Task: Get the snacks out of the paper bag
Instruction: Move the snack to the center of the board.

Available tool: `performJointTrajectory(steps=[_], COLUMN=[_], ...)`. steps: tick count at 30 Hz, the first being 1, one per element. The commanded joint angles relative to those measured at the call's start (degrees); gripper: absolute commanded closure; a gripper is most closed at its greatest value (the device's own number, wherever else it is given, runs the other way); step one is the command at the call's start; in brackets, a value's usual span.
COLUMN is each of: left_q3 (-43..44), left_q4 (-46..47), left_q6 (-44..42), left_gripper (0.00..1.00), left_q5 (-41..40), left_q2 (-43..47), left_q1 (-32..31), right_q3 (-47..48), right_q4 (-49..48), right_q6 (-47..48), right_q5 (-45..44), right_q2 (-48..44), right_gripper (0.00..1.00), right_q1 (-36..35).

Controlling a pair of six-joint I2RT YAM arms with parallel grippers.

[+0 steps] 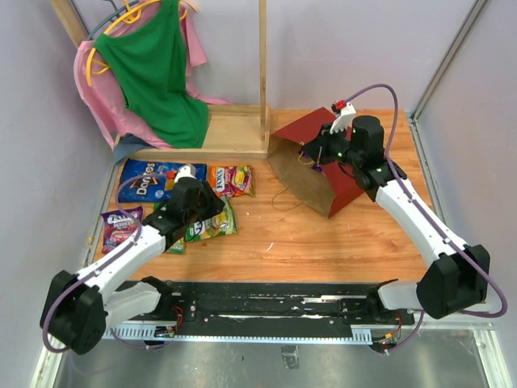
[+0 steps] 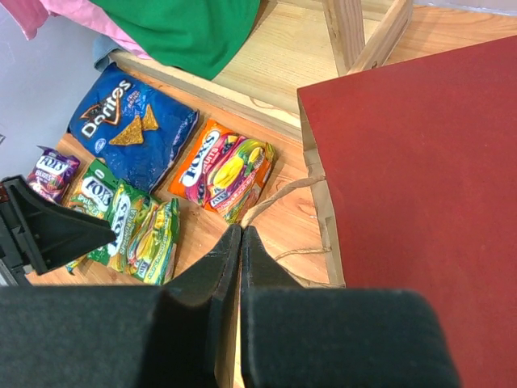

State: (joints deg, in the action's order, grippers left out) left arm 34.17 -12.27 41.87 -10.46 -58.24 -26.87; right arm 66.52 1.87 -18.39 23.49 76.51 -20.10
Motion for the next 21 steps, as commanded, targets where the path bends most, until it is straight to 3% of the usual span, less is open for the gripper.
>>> performJointTrajectory(steps=[1, 2, 5, 14, 21], left_q3=[0.89, 0.55, -0.18, -1.40, -5.30], left_q4=[12.34, 13.94, 16.58, 18.04, 26.25], left_q6=[0.27, 0.48, 0.67, -0.83, 1.97], left_gripper=[0.56, 0.61, 0.61, 0.51, 0.53], left_q5=[4.78, 5.66, 4.94, -3.49, 4.51], left_q2=[-5.65, -6.95, -10.01, -15.22, -25.13], left_q1=[-0.82, -0.81, -0.83, -0.80, -1.36], right_q3=[-1.52, -1.59, -1.68, -2.09, -2.22], right_q4=[-1.14, -1.27, -1.43, -1.86, -1.53], right_q6=[0.34, 0.23, 0.04, -0.16, 0.17], right_q5=[-1.58, -1.55, -1.11, -0.55, -1.03], right_q2=[-2.31, -2.37, -2.32, -2.31, -2.76], right_gripper=[0.99, 0.99, 0.99, 0.99, 0.99], right_q1=[-0.82, -0.82, -0.82, -0.82, -0.82])
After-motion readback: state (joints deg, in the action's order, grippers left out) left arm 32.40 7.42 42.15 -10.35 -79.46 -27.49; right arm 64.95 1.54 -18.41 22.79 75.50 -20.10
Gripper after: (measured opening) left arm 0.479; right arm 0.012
